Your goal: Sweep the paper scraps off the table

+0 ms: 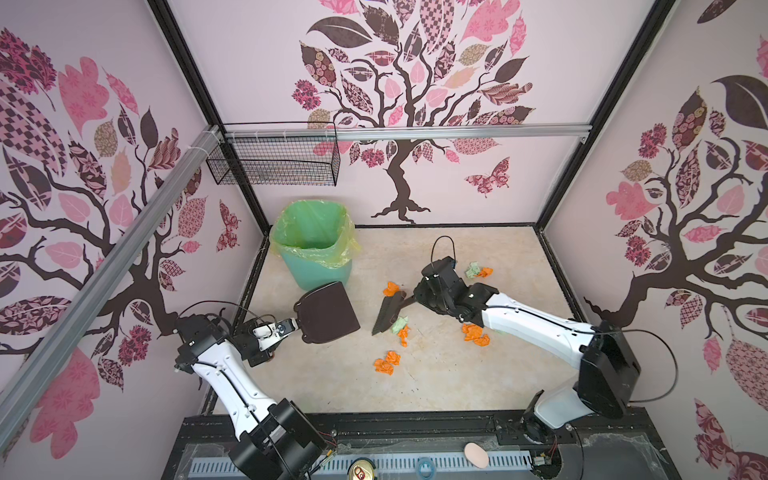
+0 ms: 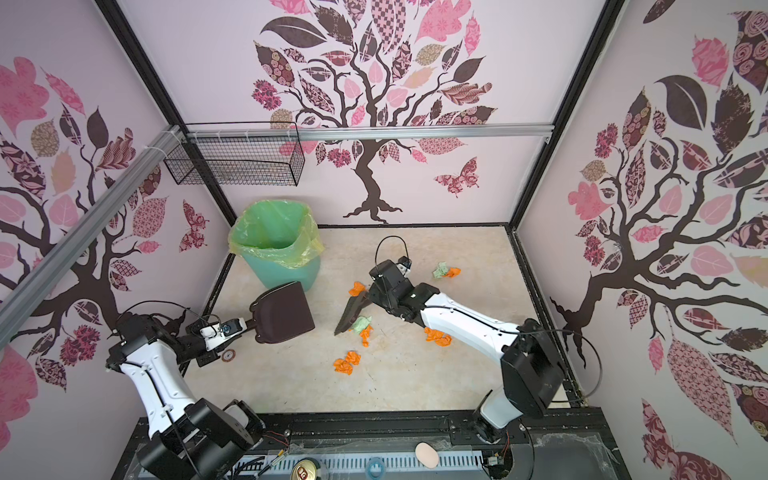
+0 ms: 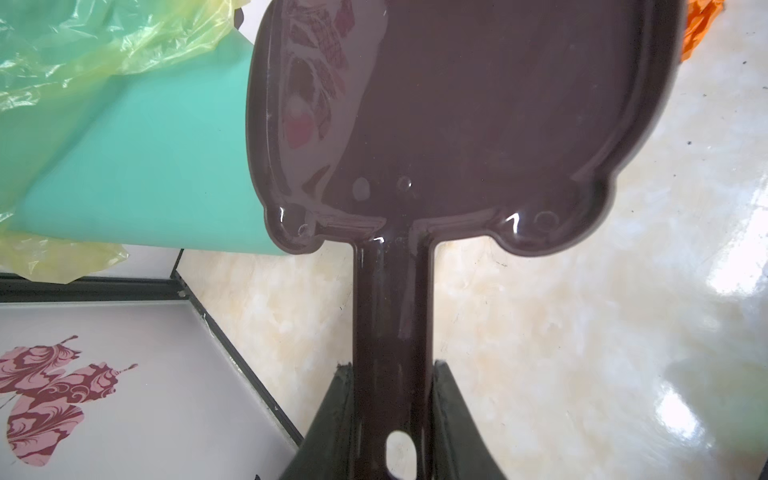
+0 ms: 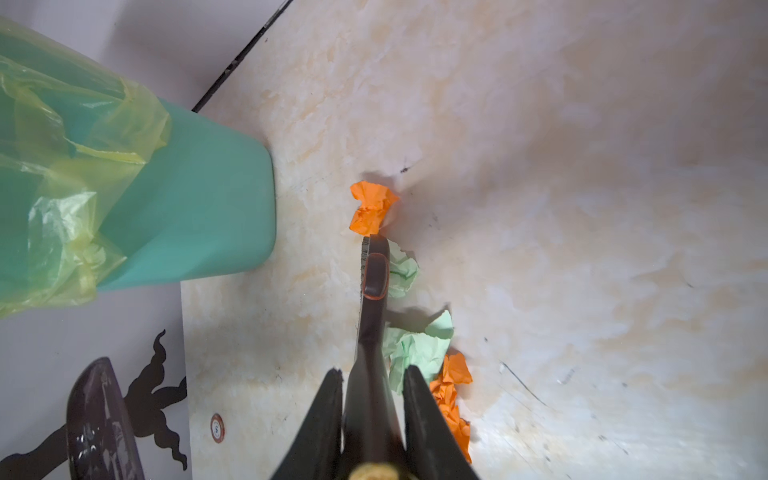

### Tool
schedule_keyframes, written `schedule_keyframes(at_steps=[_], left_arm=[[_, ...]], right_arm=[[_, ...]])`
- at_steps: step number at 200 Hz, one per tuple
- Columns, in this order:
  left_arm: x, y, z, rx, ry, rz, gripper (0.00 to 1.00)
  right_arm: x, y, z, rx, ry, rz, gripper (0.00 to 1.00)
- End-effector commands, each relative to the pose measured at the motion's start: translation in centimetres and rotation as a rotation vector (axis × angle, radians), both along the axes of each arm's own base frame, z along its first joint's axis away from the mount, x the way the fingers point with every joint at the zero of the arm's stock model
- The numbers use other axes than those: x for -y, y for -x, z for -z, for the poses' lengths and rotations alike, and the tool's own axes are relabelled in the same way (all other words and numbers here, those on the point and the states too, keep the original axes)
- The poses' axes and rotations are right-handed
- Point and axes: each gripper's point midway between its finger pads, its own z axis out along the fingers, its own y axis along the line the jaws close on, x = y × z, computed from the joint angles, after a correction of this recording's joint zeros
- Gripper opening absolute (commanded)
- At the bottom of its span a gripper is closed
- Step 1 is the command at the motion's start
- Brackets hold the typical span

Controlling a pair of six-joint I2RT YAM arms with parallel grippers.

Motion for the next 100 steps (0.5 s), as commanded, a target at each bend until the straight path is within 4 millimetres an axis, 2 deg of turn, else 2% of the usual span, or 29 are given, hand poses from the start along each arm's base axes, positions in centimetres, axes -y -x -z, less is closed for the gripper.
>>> schedule_keyframes(at_steps=[1, 30, 49, 65, 81, 100], left_arm=[[0.1, -0.2, -0.8, 0.035, 0.0, 0.012, 0.0], [0.1, -0.5, -0.5, 0.029, -0.001, 0.015, 0.0], [-0.2, -0.8, 0.0, 0.031, -0.027, 0.022, 0.0], [-0.4, -0.9, 0.4, 0.033, -0.056, 0.03, 0.0], [-0.4, -0.9, 0.9, 0.019, -0.076, 0.046, 0.0], [-0.5, -0.9, 1.3, -0.003, -0.084, 0.053, 0.0]], right_arm=[[2.7, 2.6, -1.2, -0.007, 0.047, -0.011, 0.0], [2.7, 2.1, -6.3, 0.086, 0.017, -0.02, 0.0], [1.4, 0.2, -9.6, 0.152, 0.009, -0.027, 0.0], [-0.5, -2.2, -11.5, 0.183, 0.012, -0.041, 0.0], [-2.7, -5.0, -11.7, 0.187, 0.001, -0.054, 0.0], [-4.4, -8.7, -10.0, 0.154, -0.006, -0.047, 0.0]])
